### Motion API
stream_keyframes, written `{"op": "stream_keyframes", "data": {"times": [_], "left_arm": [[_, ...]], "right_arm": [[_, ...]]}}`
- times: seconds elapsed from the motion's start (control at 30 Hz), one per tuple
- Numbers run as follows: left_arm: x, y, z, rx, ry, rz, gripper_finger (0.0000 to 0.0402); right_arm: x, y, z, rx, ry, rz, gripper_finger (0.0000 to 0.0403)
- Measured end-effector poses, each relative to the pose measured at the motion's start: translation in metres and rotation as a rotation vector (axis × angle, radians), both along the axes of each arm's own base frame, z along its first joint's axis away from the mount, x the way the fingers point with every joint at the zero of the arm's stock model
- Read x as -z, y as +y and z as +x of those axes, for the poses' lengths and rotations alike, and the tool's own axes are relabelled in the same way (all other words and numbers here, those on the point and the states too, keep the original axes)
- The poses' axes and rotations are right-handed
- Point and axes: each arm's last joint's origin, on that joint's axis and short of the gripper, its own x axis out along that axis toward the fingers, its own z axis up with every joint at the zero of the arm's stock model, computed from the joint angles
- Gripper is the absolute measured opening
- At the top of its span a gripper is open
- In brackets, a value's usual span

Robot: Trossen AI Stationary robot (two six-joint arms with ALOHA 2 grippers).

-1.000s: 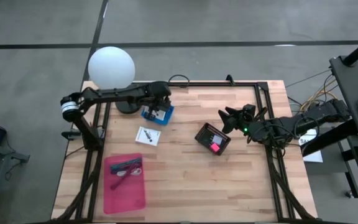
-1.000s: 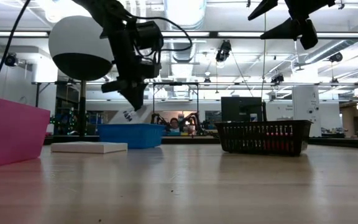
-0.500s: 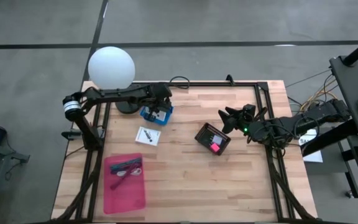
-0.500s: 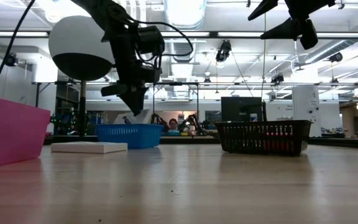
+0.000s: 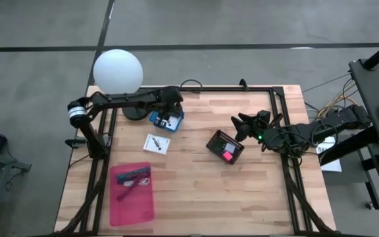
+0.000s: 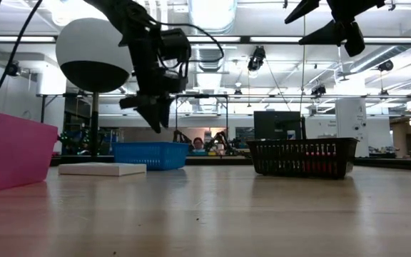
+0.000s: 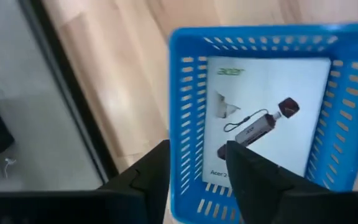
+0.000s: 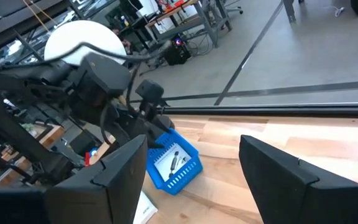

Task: Pick and place items into bin
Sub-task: Put the white card reader box into the blue bin

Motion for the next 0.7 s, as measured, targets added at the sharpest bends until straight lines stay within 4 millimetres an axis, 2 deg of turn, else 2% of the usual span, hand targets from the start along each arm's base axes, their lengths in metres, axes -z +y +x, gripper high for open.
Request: {"op": "stream_keyframes", "data": {"times": [0.27, 0.47, 0.6, 0.7], "left_arm": [[-0.04, -0.011, 0.001, -0.227, -0.228, -0.055, 0.0168], [-0.064, -0.027, -0.009, -0.477, -0.445, -0.276, 0.0169], [-0.067, -0.038, -0.018, -0.584, -0.444, -0.52, 0.0169], [-0.062, -0.047, -0.027, -0.605, -0.317, -0.555, 0.0169]], "right_arm": [[0.0, 0.0, 0.0, -0.014, 0.051, -0.052, 0.0245], [0.0, 0.0, 0.001, -0.075, 0.178, -0.178, 0.024], [0.0, 0.0, 0.001, -0.148, 0.276, -0.275, 0.024], [-0.003, 0.001, 0.001, -0.208, 0.31, -0.32, 0.0238]]}}
